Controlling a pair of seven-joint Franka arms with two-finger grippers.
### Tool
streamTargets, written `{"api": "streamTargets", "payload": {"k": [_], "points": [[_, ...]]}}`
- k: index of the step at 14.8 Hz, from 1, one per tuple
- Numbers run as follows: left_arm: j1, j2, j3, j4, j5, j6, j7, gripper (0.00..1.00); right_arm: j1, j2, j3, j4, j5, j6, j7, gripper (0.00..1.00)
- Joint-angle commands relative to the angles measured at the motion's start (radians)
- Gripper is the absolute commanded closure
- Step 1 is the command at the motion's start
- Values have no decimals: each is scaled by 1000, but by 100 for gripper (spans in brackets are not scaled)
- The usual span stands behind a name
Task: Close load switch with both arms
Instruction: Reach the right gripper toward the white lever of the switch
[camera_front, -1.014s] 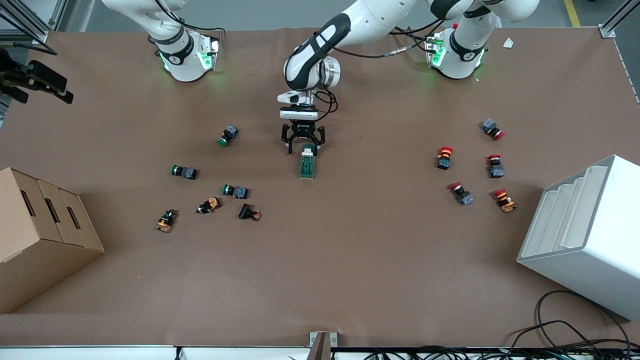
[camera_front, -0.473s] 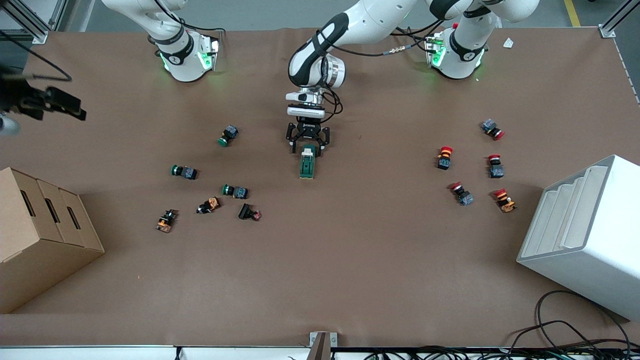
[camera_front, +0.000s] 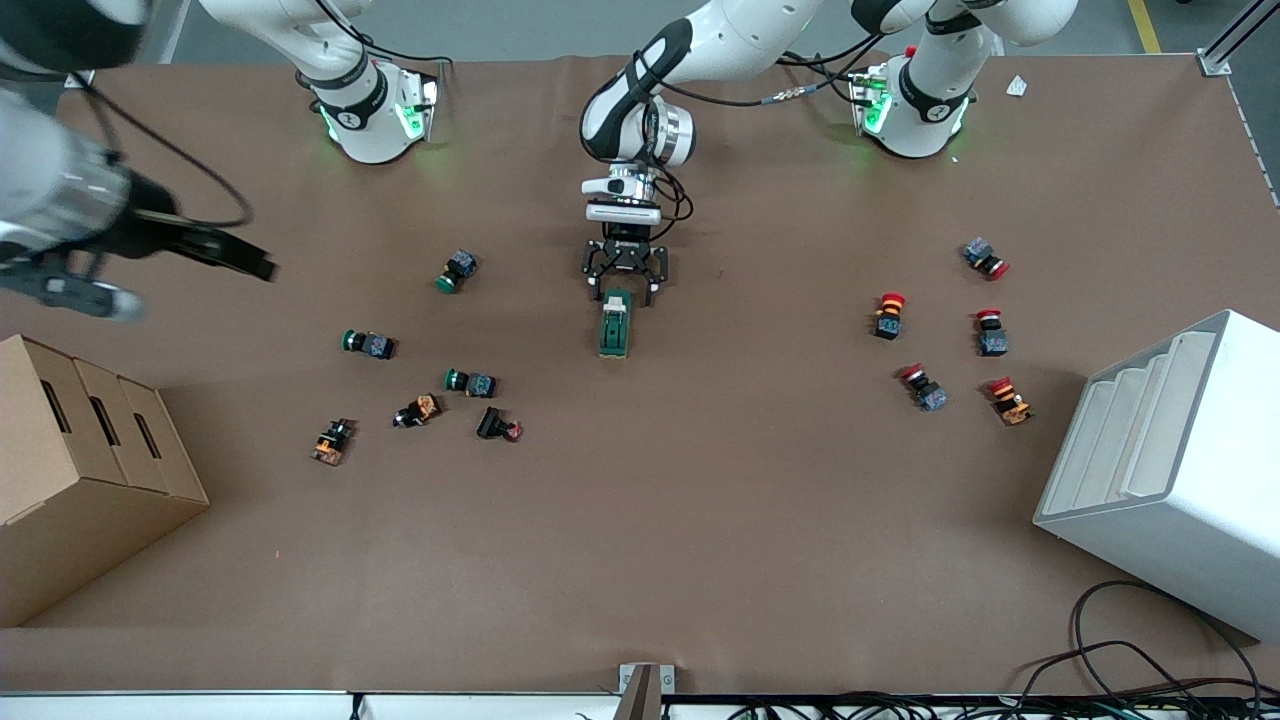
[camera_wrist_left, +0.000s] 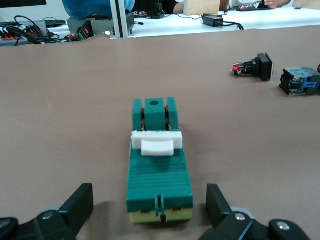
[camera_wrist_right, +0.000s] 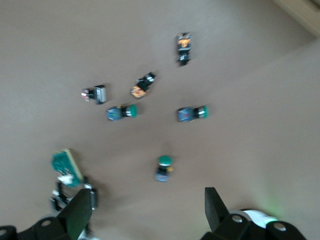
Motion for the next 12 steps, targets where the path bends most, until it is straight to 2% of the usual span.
{"api": "streamTargets", "payload": {"k": [1, 4, 8, 12], "points": [[-14, 15, 1, -18, 5, -12, -25, 1, 143, -17, -6, -131, 31, 149, 255, 0], [-17, 34, 3, 3, 8, -14, -25, 1, 275, 42, -6, -193, 100, 258, 417, 0], [-17, 49, 6, 25, 57, -17, -25, 1, 432, 131, -6, -259, 102, 480, 600, 0], [-17, 66, 9, 51, 63, -28, -23, 1, 515, 154, -6, -386, 102, 701, 676, 0]]}}
